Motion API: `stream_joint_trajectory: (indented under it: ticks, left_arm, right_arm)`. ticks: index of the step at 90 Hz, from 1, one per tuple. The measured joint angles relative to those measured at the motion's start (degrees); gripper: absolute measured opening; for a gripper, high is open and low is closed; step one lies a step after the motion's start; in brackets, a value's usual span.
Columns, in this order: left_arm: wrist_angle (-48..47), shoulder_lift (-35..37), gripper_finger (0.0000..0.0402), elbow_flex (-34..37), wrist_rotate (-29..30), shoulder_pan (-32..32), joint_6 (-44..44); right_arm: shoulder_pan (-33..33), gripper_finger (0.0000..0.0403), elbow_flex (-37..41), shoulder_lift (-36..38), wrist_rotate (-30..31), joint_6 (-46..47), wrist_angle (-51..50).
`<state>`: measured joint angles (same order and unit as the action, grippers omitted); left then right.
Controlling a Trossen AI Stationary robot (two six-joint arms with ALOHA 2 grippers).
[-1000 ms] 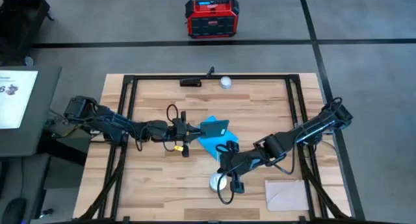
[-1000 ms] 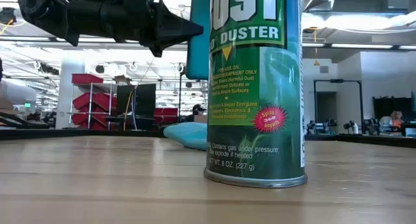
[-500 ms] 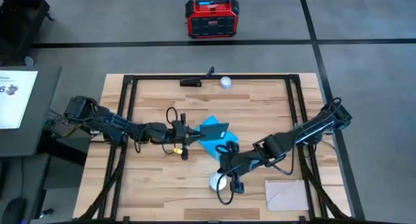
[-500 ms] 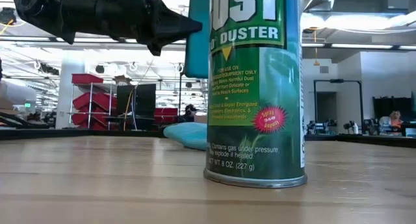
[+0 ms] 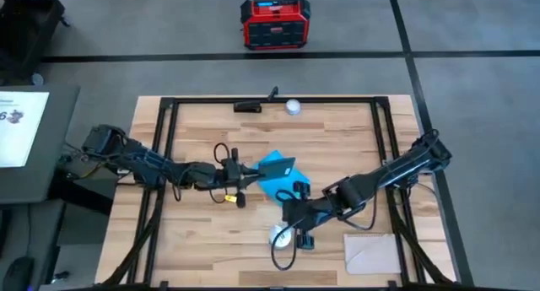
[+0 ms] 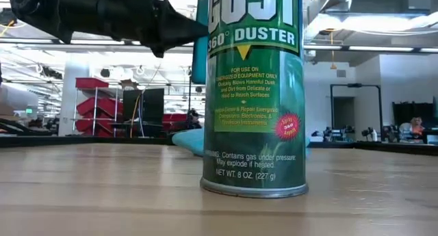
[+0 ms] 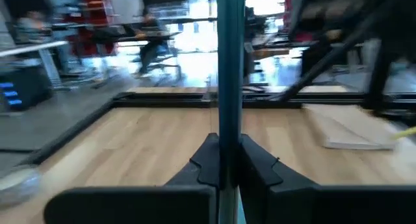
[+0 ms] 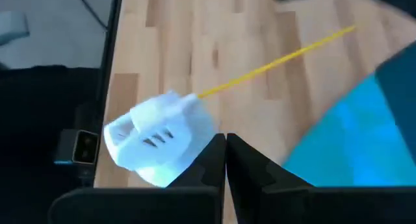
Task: Apply microfiber cloth
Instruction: Spray the back of the black tablet using the spray can
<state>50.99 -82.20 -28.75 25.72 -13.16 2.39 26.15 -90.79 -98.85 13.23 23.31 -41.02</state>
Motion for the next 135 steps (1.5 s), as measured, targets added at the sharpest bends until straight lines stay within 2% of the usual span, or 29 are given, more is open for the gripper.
stream_joint_trajectory:
  ticks: [30, 49, 64, 99, 112, 135]
  left_arm:
    - [-11.6, 7.9, 0.0004, 0.1, 13.2, -6.9, -0.2]
    - [-18.0, 10.4, 0.0004, 0.0, 21.0, -10.2, -4.2]
    - [-20.5, 10.2, 0.0004, 0.0, 22.8, -12.3, -6.9]
    - [-24.1, 10.2, 0.0004, 0.0, 31.6, -16.6, -11.2]
    - [-23.3, 10.2, 0.0004, 0.0, 34.3, -18.7, -12.2]
    - [-18.5, 10.2, 0.0004, 0.0, 35.1, -20.9, -12.7]
  right_arm:
    - [0.0, 0.0000, -1.7, -0.1, -1.2, -1.3, -0.4]
    - [-0.3, 0.0000, -1.7, -0.1, -1.6, -1.4, 0.0]
    - [-0.3, 0.0000, -1.7, -0.1, -2.9, -2.2, 1.0]
    - [-0.4, 0.0000, -3.6, -0.9, -4.5, -3.0, 1.0]
    - [-0.4, 0.0000, -3.6, -0.8, -4.5, -3.0, 1.3]
    - [-0.4, 0.0000, -3.6, -0.9, -4.5, -2.8, 2.0]
